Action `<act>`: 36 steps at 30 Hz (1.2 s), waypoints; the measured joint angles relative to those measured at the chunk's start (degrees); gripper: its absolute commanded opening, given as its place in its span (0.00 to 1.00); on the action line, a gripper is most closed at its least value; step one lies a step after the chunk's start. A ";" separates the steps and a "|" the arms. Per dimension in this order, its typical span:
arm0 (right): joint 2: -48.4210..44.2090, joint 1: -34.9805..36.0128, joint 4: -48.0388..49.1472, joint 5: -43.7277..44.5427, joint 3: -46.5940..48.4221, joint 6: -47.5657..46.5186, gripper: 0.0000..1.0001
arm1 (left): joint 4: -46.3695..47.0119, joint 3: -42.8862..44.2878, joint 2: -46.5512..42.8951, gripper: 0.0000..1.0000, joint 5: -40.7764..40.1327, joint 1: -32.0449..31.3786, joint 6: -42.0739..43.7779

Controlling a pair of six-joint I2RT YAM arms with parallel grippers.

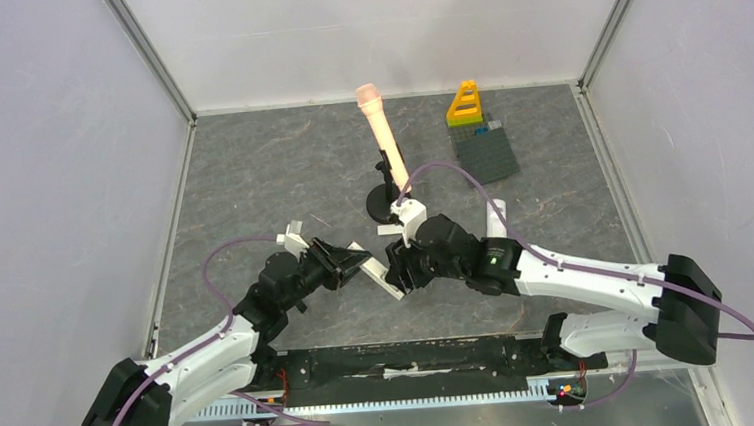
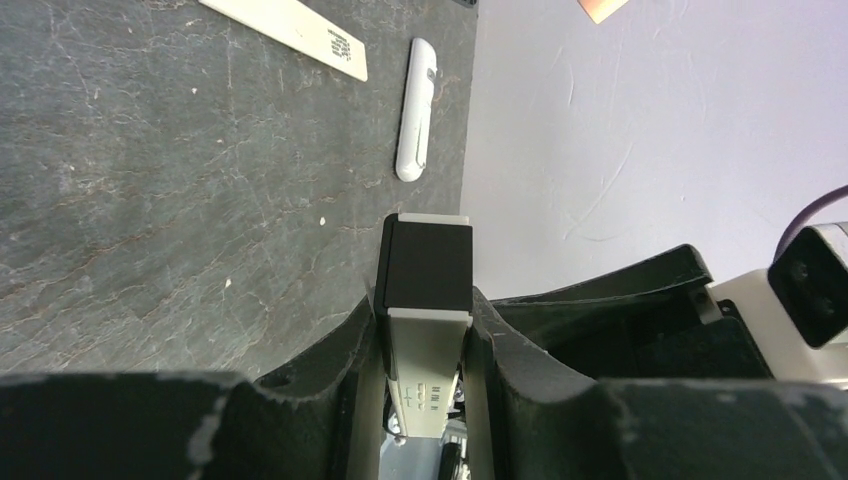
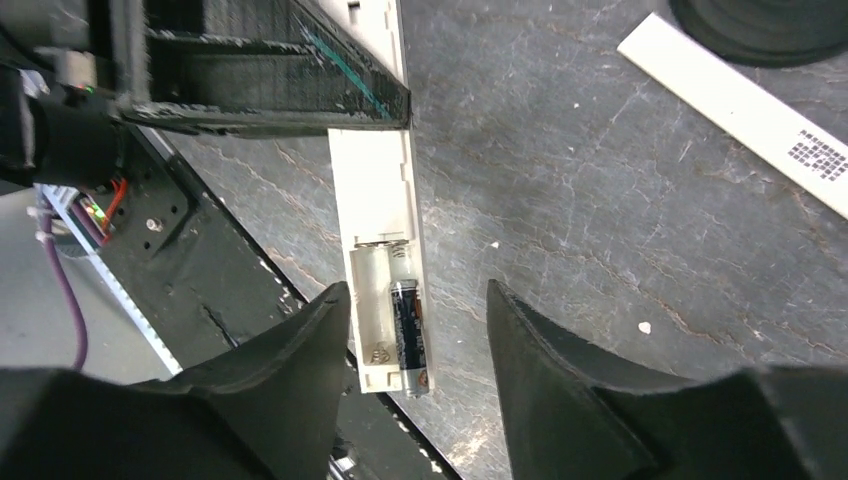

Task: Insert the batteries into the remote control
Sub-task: Load the battery into the remote control.

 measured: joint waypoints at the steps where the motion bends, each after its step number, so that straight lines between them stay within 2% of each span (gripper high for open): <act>1: -0.66 0.00 0.02 0.33 0.00 0.66 0.63 | 0.35 -0.20 -0.02 0.02 0.00 0.02 -0.31; 5: -4.55 0.00 0.02 2.62 -0.04 4.68 0.77 | 2.25 -1.70 -0.31 0.02 -0.02 0.35 -2.10; 14: -17.03 -0.50 6.29 5.16 -9.90 20.57 0.86 | 5.31 -5.60 -4.63 0.02 -0.13 0.52 -10.19; 23: -21.84 -0.50 16.61 4.66 -19.71 31.69 0.88 | 5.77 -7.96 -12.04 0.02 -1.33 0.52 -19.43; 36: -21.79 -0.50 28.50 3.30 -23.69 38.60 0.88 | 5.75 -8.04 -14.53 0.02 -2.89 0.52 -25.11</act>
